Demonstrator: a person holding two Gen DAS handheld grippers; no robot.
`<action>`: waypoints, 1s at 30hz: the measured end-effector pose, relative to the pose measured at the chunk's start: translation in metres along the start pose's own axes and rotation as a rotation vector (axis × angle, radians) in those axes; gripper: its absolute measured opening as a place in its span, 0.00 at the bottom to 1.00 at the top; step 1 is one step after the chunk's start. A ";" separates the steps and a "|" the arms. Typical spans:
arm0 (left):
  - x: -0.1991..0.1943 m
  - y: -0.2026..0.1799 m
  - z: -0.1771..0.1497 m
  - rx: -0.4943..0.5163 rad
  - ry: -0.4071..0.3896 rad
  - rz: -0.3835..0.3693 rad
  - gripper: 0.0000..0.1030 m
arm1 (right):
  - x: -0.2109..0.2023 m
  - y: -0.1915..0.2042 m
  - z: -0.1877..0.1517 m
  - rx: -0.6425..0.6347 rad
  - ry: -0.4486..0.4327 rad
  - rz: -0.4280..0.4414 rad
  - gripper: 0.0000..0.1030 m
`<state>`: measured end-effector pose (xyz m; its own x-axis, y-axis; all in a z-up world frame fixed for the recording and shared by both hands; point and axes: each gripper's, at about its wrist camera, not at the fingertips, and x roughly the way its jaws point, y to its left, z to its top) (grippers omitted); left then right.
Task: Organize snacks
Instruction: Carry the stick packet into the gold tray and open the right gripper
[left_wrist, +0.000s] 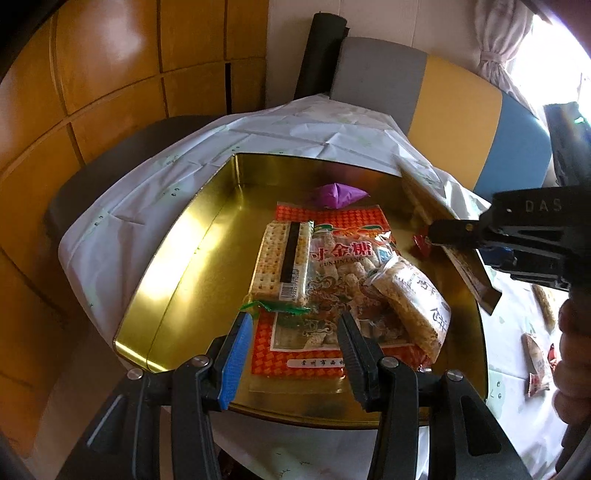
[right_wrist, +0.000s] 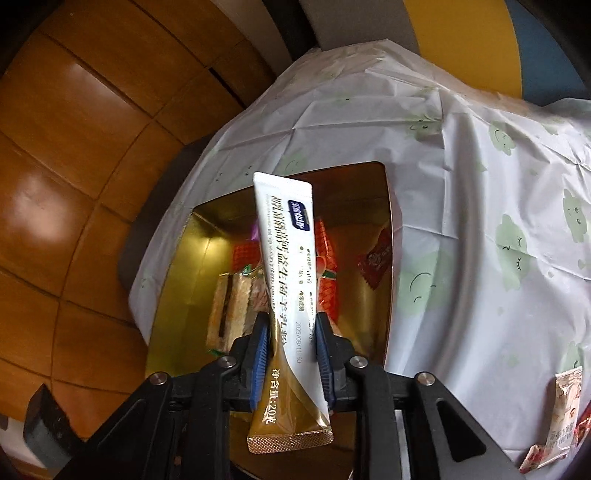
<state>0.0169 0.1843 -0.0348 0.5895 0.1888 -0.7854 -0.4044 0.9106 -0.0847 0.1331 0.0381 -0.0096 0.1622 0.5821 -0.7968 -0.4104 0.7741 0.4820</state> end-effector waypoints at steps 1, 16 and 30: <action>0.000 0.000 0.000 0.001 0.000 -0.001 0.47 | 0.001 0.001 0.000 -0.006 0.005 0.002 0.29; 0.000 -0.004 -0.004 0.011 0.003 0.005 0.47 | 0.000 0.006 -0.029 -0.180 -0.009 -0.094 0.25; -0.004 -0.011 -0.004 0.034 -0.003 0.001 0.47 | -0.044 -0.003 -0.046 -0.230 -0.111 -0.075 0.26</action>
<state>0.0159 0.1718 -0.0331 0.5913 0.1905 -0.7836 -0.3811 0.9224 -0.0633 0.0856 -0.0014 0.0070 0.2926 0.5586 -0.7761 -0.5842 0.7470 0.3175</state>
